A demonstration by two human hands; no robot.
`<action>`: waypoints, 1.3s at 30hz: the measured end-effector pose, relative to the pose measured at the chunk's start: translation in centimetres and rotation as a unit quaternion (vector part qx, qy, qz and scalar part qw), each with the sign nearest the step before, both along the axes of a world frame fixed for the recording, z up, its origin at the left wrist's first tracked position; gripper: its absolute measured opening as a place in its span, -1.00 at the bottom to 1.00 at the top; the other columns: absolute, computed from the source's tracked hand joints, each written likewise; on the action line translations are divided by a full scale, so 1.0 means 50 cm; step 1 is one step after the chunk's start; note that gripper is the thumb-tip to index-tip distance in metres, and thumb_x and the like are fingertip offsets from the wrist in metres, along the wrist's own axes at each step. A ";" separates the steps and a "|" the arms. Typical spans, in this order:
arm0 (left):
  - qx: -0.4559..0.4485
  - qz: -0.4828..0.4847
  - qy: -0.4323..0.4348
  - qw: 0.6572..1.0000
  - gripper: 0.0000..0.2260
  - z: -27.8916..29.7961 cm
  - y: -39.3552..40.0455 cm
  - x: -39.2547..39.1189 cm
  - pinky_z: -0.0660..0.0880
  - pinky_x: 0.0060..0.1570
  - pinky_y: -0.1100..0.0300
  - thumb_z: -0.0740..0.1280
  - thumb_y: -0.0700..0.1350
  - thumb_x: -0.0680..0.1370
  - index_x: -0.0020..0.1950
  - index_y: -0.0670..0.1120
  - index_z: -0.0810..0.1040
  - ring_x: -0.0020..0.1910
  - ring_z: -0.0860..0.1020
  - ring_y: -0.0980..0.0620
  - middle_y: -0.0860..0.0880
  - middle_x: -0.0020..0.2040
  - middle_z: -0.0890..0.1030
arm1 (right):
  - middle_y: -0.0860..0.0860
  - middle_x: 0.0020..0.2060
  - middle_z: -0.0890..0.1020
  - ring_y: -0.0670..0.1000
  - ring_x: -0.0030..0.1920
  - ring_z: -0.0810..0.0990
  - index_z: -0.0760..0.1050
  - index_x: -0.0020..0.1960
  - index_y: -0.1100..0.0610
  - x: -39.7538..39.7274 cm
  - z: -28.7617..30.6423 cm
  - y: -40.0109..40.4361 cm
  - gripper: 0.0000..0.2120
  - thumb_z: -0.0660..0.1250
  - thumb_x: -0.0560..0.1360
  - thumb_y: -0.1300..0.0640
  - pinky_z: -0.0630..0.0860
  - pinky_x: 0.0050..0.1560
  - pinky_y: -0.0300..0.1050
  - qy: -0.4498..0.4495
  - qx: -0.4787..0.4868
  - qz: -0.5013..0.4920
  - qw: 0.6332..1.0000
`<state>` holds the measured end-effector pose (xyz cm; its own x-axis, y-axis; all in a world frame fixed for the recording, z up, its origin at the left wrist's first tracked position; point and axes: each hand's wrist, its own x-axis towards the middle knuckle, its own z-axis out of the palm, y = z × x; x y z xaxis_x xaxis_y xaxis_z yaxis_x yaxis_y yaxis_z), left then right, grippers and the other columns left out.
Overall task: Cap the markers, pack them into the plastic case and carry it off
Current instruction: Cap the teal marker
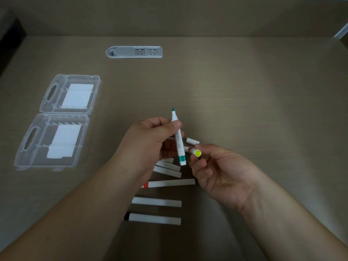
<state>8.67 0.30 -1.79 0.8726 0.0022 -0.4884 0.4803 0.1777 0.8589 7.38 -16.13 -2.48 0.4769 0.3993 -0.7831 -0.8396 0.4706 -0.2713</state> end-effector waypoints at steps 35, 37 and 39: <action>0.026 0.015 0.021 0.999 -0.84 -0.021 0.017 0.008 0.58 -0.26 0.17 0.36 -0.10 0.57 0.08 -0.13 0.65 -0.29 0.67 0.09 0.00 -0.25 0.72 | -0.09 -0.23 0.56 -0.16 -0.28 0.50 0.61 -0.15 0.00 0.082 -0.052 -0.033 -0.86 0.47 0.42 0.23 0.43 -0.25 -0.30 -0.523 -0.543 0.265 0.601; 0.031 0.018 0.019 0.999 -0.87 -0.019 0.017 0.012 0.61 -0.15 0.07 0.36 -0.10 0.56 0.04 -0.11 0.66 -0.26 0.68 0.06 0.00 -0.24 0.72 | -0.07 -0.29 0.58 -0.15 -0.35 0.50 0.60 -0.18 -0.02 0.063 -0.039 -0.037 -0.82 0.48 0.42 0.25 0.44 -0.32 -0.32 -0.518 -0.493 0.224 0.663; 0.034 0.022 0.011 0.999 -0.88 -0.016 0.014 0.016 0.62 -0.07 0.01 0.37 -0.09 0.56 0.00 -0.11 0.67 -0.23 0.68 0.03 -0.02 -0.24 0.72 | -0.02 -0.28 0.62 -0.04 -0.32 0.56 0.61 -0.17 -0.03 0.043 -0.024 -0.038 -0.81 0.49 0.41 0.26 0.51 -0.31 -0.20 -0.515 -0.448 0.210 0.700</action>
